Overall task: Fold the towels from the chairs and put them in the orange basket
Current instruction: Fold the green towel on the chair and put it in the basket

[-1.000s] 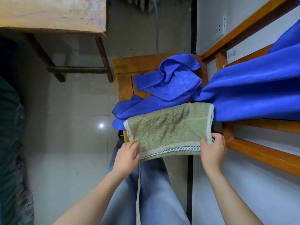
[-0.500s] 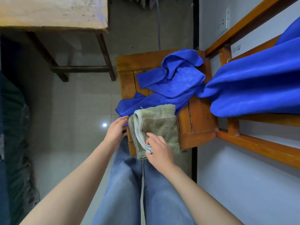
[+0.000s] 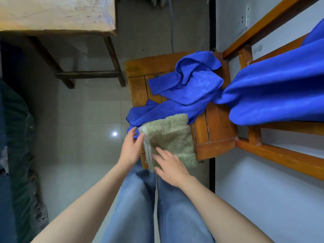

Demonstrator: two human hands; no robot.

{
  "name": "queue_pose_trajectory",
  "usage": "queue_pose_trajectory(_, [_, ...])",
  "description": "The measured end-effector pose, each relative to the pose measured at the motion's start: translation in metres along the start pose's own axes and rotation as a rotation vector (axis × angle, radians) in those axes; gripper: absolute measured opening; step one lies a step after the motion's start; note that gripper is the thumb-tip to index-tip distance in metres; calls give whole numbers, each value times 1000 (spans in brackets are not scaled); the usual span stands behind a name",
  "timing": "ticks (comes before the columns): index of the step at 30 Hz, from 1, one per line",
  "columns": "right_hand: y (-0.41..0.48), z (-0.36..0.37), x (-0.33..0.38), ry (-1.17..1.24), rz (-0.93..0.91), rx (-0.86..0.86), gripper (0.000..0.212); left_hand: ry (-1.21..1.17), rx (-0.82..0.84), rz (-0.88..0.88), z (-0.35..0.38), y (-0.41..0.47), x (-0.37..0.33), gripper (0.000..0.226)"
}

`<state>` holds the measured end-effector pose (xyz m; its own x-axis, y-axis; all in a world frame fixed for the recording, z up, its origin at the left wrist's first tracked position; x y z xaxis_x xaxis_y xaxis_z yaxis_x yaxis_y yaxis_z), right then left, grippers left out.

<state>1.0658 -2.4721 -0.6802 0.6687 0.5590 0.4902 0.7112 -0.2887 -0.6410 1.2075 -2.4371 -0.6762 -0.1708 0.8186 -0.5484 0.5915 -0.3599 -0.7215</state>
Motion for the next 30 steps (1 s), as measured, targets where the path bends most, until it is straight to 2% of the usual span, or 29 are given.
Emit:
queue_pose_trajectory(3, [-7, -4, -16, -83, -18, -147, 33, 673, -137, 606, 10, -17, 1, 51])
queue_pose_trajectory(4, [-13, -5, -26, -136, -13, -157, 30, 812, -153, 785, 17, -24, 4, 49])
queue_pose_trajectory(5, [-19, -7, -35, -220, -6, -164, 38, 906, -177, 912, 24, -29, 9, 48])
queue_pose_trajectory(6, [-24, -6, -47, -285, -14, -151, 55, 942, -219, 965, 28, -34, 12, 49])
queue_pose_trajectory(8, [-36, -6, -68, -404, -6, -89, 84, 914, -338, 964, 30, -38, 14, 48])
queue_pose_trajectory(10, [-41, -7, -84, -482, -2, -48, 95, 834, -418, 939, 31, -42, 14, 46])
queue_pose_trajectory(12, [-38, -5, -90, -526, -21, -44, 96, 730, -445, 984, 36, -49, 13, 40])
queue_pose_trajectory(14, [-33, -4, -89, -561, -32, -51, 93, 778, -340, 1133, 51, -59, 14, 41])
queue_pose_trajectory(16, [-28, 2, -86, -564, -36, -70, 88, 986, -120, 1242, 69, -63, 24, 61])
queue_pose_trajectory(17, [-26, 4, -84, -557, -40, -89, 86, 1067, -68, 1202, 71, -56, 28, 74])
queue_pose_trajectory(20, [-26, 8, -83, -545, -49, -158, 88, 1157, -67, 828, 56, -17, 33, 101])
queue_pose_trajectory(21, [-27, 8, -84, -551, -53, -181, 88, 1182, -34, 758, 51, -7, 33, 107])
queue_pose_trajectory(24, [-25, 9, -88, -565, -65, -224, 85, 1242, 11, 767, 46, 1, 35, 111])
queue_pose_trajectory(30, [-19, 11, -80, -568, -91, -267, 72, 1222, -147, 817, 57, -37, 59, 95])
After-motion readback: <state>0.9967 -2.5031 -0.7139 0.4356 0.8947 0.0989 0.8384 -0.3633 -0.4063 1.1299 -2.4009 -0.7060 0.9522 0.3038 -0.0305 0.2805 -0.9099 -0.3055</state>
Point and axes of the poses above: each hand's wrist, its own y-axis towards the middle knuckle, its own z-axis out of the palm, x = y × z, the point moved 4 cm from there along y, towards the middle knuckle, and after that the axes turned 5 degrees about -x, right-handed, at the moved point
